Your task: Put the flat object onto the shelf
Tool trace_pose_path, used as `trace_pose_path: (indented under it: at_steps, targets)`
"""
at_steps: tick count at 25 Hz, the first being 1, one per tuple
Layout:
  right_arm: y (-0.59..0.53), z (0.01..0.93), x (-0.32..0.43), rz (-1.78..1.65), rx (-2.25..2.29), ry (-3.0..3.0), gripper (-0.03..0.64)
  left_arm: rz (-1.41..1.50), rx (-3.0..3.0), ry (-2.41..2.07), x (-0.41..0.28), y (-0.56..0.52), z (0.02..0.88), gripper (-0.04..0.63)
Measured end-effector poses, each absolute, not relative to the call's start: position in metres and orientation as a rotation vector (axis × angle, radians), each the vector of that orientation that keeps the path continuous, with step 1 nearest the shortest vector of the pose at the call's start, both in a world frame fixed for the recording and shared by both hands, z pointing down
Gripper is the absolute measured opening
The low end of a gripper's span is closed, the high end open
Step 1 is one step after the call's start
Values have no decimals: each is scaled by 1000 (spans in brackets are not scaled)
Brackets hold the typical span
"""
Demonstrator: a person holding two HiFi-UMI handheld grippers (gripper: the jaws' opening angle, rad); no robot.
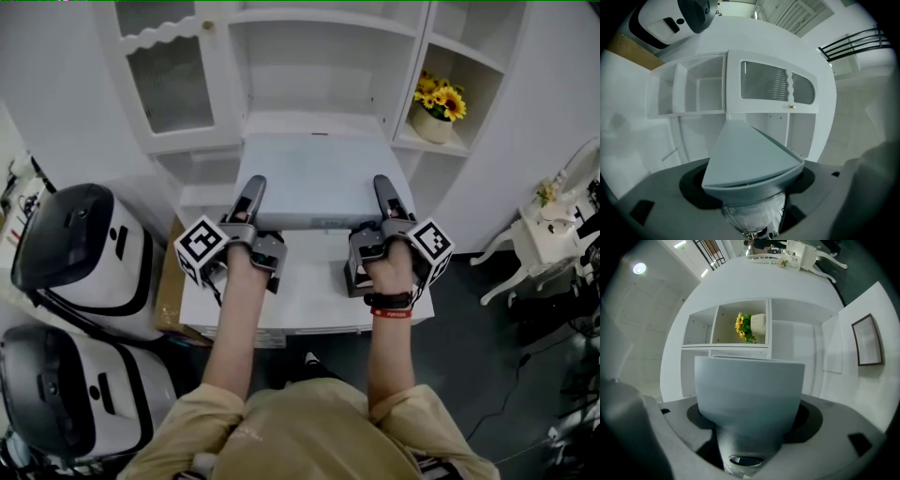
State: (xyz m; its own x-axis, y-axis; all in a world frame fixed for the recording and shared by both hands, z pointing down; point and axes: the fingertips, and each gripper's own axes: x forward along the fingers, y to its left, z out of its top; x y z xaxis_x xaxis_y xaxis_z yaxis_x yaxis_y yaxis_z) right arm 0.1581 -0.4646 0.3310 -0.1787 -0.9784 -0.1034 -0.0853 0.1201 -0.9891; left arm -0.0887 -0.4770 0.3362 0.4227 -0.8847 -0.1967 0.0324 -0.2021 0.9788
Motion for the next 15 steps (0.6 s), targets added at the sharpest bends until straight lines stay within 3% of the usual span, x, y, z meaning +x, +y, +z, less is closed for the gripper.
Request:
trace_pose_path:
  at_steps: [15]
  targets:
    - [-520,319,169,-1196,-1082,1495,360,-1071,1526,-796,-81,-524,333,360]
